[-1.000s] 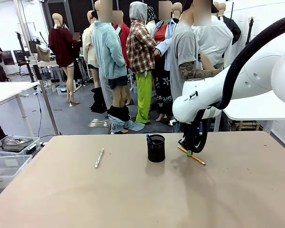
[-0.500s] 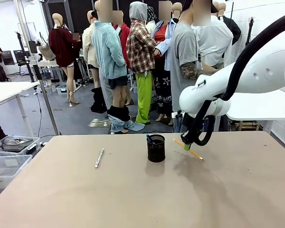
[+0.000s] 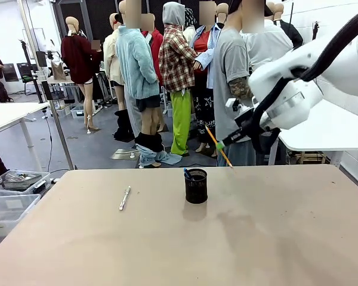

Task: Place the pens into the pen holder.
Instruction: Pick up a writing instrument from the table and place it into the Pen holder.

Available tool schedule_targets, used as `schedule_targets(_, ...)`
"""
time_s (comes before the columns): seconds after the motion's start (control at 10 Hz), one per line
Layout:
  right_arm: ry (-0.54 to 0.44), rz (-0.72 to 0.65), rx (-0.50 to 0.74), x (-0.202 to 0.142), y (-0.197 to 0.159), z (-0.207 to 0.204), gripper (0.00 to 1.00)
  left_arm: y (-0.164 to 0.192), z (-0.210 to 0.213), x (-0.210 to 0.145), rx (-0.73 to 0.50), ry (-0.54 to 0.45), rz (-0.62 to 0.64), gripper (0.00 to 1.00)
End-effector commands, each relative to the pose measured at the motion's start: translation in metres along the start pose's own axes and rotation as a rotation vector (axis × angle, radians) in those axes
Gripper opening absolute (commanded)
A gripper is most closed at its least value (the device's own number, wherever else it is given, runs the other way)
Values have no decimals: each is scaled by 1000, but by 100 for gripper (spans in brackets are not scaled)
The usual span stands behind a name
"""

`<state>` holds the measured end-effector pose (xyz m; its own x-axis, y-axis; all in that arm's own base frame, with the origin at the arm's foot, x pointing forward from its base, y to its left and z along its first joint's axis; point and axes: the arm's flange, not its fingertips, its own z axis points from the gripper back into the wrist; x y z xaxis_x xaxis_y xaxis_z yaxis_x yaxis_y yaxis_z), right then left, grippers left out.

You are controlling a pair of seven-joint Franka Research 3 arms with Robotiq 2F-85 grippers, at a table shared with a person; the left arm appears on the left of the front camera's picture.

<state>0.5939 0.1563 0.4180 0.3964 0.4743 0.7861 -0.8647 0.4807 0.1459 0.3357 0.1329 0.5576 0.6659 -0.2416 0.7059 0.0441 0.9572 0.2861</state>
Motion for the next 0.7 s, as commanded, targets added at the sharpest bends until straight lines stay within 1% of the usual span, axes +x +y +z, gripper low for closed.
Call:
schedule_targets(0.0,-167,119,135,-21,20,7,0,2,-2,0,15,-7,-13,100)
schedule_targets(0.1,-246,185,212,-11,27,6,0,2,-2,0,15,-7,-13,100)
schedule_targets(0.2,-282,225,296,-7,29,-1,0,2,-2,0,15,-7,-13,100)
schedule_targets(0.3,-309,235,355,-6,29,-11,0,2,-2,0,15,-7,-13,100)
schedule_targets(0.5,-316,254,453,-6,32,-37,0,2,-2,0,15,-7,-13,100)
schedule_targets(0.6,-302,283,453,-8,31,-49,0,2,-2,0,15,-7,-13,100)
